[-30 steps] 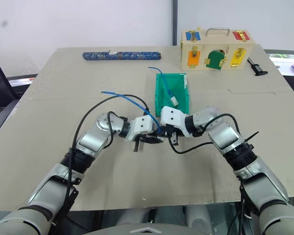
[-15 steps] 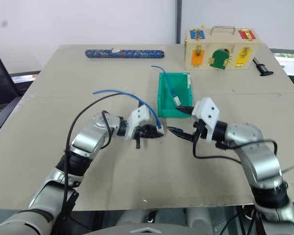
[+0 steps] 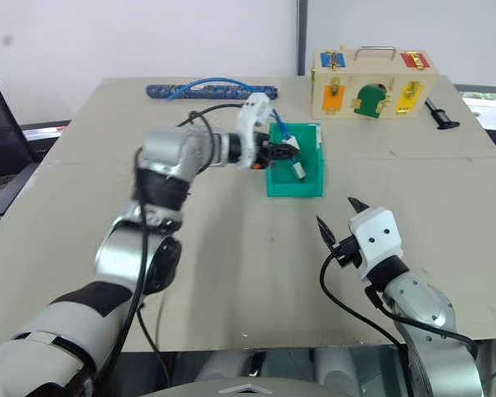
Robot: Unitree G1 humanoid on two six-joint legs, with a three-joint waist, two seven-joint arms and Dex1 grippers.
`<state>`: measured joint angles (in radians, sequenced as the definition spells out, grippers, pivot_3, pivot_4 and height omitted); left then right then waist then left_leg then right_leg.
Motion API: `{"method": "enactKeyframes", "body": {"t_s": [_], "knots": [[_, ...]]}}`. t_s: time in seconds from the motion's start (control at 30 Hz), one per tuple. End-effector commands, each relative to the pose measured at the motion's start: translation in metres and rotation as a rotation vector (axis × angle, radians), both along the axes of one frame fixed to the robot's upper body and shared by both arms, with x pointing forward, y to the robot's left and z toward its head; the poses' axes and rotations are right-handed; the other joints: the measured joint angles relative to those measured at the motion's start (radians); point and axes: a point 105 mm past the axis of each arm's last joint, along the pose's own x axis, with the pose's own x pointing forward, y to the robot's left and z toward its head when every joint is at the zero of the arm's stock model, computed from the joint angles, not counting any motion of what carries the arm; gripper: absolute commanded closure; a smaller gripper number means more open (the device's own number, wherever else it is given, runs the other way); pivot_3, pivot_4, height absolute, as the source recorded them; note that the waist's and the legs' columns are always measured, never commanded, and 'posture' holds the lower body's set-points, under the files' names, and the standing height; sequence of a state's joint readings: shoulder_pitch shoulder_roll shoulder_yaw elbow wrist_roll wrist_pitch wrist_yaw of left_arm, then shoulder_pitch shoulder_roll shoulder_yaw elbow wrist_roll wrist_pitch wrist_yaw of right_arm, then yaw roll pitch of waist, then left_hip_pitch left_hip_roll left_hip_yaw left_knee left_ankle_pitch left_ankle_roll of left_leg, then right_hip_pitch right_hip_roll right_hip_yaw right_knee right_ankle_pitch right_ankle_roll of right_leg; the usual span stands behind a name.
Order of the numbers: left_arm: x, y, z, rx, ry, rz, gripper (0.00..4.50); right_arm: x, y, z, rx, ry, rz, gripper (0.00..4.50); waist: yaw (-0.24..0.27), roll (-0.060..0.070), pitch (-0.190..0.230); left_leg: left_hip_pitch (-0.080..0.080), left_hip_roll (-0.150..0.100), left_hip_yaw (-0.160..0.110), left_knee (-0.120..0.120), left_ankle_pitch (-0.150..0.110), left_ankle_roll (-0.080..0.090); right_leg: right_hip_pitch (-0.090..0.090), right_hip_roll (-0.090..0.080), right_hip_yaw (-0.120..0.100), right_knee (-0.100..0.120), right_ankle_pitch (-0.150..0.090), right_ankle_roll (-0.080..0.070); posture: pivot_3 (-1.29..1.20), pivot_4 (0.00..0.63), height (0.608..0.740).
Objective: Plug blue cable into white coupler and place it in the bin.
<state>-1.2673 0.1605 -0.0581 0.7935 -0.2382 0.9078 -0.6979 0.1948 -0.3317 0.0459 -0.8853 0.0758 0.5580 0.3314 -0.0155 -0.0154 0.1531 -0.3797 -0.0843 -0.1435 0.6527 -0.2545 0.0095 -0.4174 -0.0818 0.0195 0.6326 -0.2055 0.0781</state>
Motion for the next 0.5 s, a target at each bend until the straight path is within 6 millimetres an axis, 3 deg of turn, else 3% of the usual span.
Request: {"method": "enactKeyframes", "body": {"t_s": [0.03,0.13,0.2,0.3,0.5], "knots": [[0.006,-0.006,0.019,-0.008,-0.043,-0.012,2.35,-0.006,0.001,0.014,-0.003,-0.059,-0.004,1.09,-0.002,0.000,0.000,0.000,0.000,0.000,-0.001,0.000,0.000,0.000,0.000,0.000,0.000,0.000,0.000,0.00,0.150,0.740],[0.003,-0.001,0.025,-0.018,-0.023,-0.030,0.90,-0.008,-0.001,0.014,-0.002,-0.058,-0.013,1.09,-0.001,0.000,0.000,-0.002,0.000,0.000,-0.002,0.000,0.000,-0.002,0.000,0.000,-0.001,0.000,-0.001,0.00,0.150,0.740],[0.001,0.010,0.028,-0.017,-0.012,-0.029,0.20,-0.009,-0.002,0.013,0.000,-0.055,-0.016,1.09,-0.002,0.000,0.000,-0.002,0.000,0.000,-0.002,0.000,0.000,-0.002,0.000,0.000,-0.001,0.000,-0.001,0.00,0.150,0.740],[-0.013,0.024,0.035,-0.049,-0.030,-0.067,0.20,-0.010,-0.002,0.011,0.008,-0.044,-0.009,1.09,-0.006,0.000,0.001,-0.002,0.001,0.000,-0.001,0.000,0.000,-0.002,0.000,0.001,-0.001,0.000,0.000,0.00,0.150,0.740],[-0.054,0.060,0.045,-0.137,-0.402,-0.115,0.20,-0.008,-0.007,0.002,0.032,-0.015,0.027,1.09,-0.007,0.001,0.001,0.000,0.003,0.001,-0.002,0.000,0.000,-0.002,-0.001,0.004,0.001,0.001,-0.002,0.00,0.150,0.740]]}}
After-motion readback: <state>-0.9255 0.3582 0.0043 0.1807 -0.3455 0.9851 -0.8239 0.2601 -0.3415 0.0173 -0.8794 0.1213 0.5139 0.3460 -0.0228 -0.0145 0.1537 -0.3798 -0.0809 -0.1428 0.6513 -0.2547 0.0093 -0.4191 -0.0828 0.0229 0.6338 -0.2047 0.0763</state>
